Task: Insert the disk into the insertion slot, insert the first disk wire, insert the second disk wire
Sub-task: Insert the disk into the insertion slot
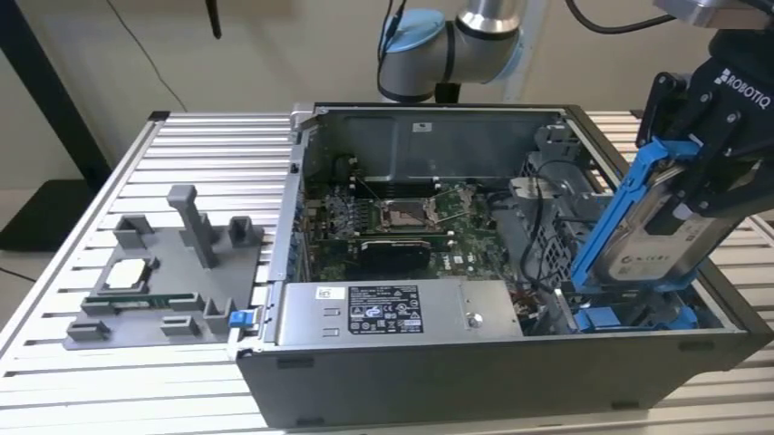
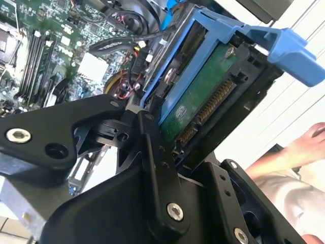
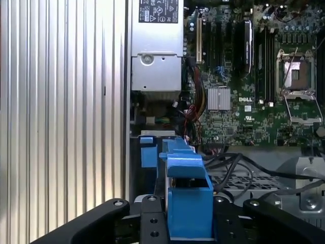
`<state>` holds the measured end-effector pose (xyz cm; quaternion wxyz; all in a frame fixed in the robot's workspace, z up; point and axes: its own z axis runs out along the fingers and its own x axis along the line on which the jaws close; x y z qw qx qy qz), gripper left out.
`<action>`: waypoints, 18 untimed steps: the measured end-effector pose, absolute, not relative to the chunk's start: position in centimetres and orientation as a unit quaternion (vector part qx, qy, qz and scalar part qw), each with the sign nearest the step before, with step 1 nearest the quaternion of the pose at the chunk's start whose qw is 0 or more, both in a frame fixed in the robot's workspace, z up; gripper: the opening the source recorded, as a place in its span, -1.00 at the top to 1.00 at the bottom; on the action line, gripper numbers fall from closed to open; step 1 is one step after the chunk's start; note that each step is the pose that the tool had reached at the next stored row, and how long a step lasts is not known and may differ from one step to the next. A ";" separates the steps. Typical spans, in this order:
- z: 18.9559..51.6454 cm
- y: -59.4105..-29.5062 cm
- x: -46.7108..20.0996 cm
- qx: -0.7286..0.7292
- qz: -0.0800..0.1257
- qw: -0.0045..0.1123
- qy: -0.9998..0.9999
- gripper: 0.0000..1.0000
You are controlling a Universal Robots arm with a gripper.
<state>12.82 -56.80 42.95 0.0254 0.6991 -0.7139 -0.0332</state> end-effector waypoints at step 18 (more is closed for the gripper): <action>40.7 -57.1 13.0 0.699 -0.036 0.024 -0.714 1.00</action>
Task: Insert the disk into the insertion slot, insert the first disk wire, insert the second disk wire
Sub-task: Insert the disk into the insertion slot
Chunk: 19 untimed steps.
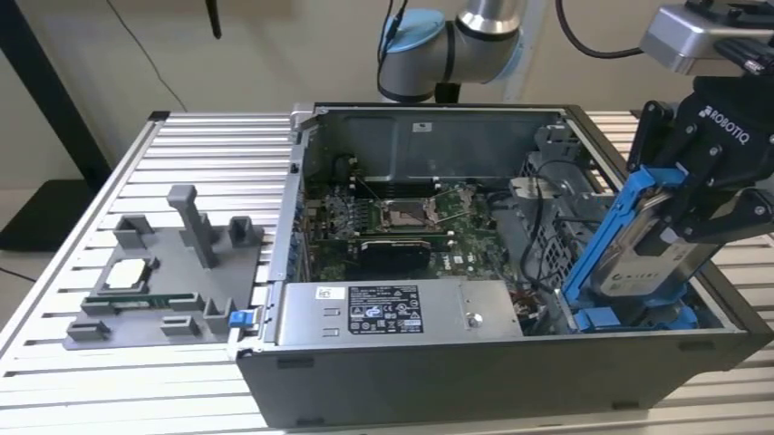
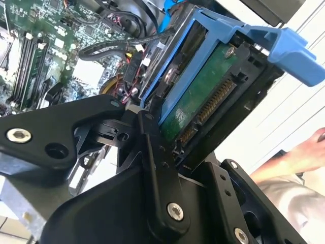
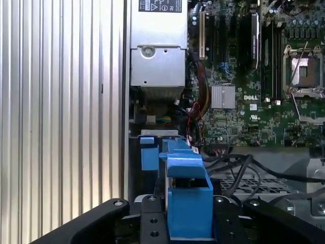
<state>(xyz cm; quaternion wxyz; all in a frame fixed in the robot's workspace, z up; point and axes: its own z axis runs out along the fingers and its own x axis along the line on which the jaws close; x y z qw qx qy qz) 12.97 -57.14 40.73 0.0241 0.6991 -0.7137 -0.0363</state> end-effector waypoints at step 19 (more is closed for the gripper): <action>38.3 -57.1 13.0 0.699 -0.037 0.024 -0.714 1.00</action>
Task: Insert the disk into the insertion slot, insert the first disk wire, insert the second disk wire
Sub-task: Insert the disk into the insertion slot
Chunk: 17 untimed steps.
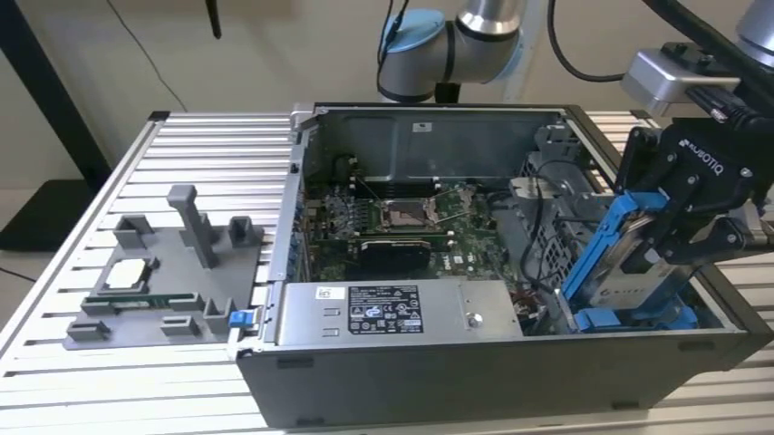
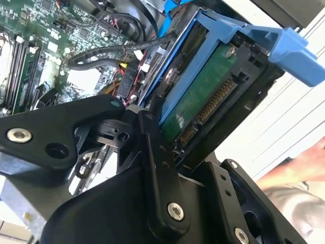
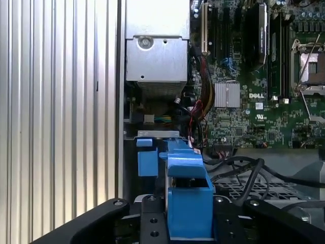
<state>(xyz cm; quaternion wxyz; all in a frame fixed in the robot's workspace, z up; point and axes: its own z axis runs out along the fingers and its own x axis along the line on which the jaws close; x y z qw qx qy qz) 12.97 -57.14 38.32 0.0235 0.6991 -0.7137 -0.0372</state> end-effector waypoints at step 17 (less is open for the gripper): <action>39.5 -56.9 12.8 0.700 -0.048 0.002 -0.713 -1.00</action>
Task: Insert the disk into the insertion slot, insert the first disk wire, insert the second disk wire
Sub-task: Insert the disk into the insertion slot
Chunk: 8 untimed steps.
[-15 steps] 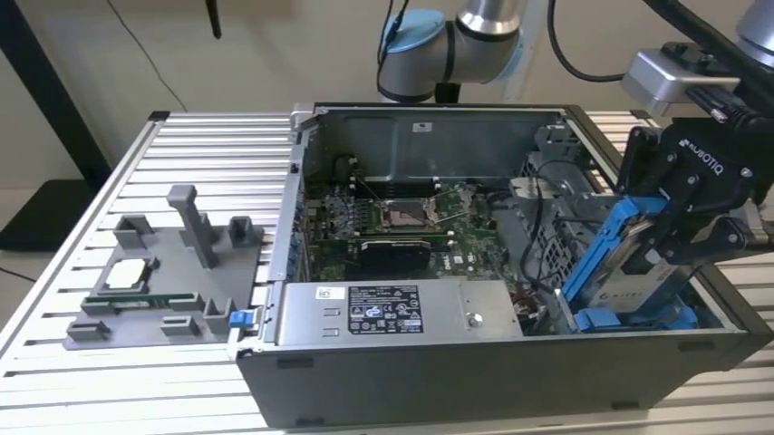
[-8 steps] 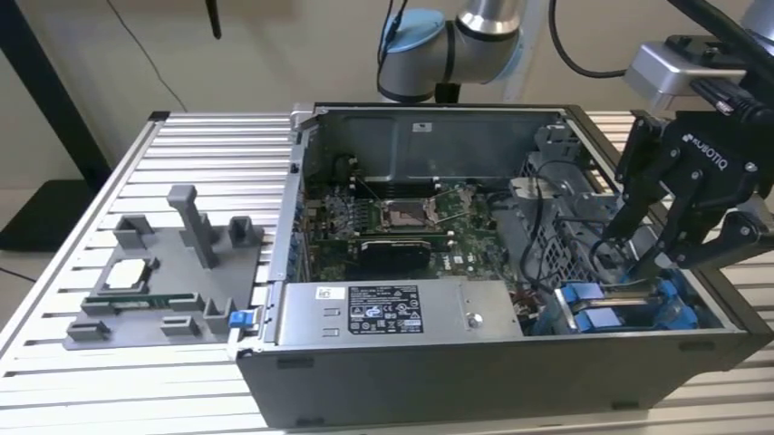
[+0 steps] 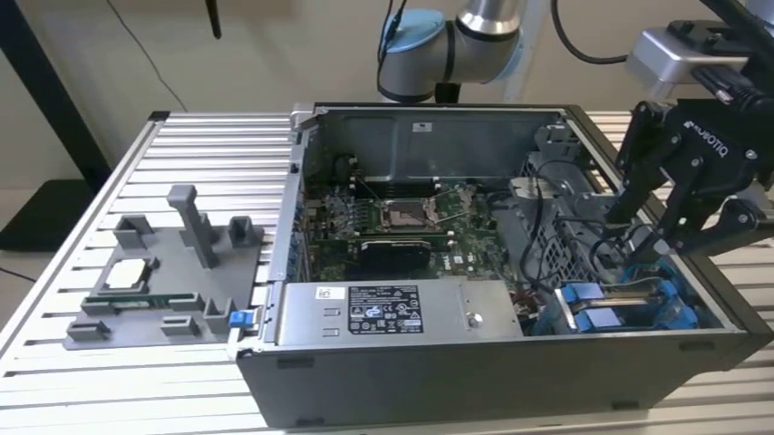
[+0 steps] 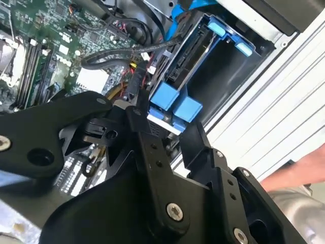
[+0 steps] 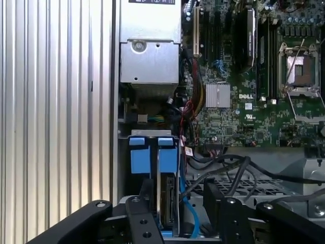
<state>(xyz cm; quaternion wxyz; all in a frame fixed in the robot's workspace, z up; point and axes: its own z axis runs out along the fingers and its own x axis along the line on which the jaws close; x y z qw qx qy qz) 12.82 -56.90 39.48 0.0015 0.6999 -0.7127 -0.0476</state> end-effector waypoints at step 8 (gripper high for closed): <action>39.0 -56.1 11.7 0.702 -0.032 -0.020 -0.711 -1.00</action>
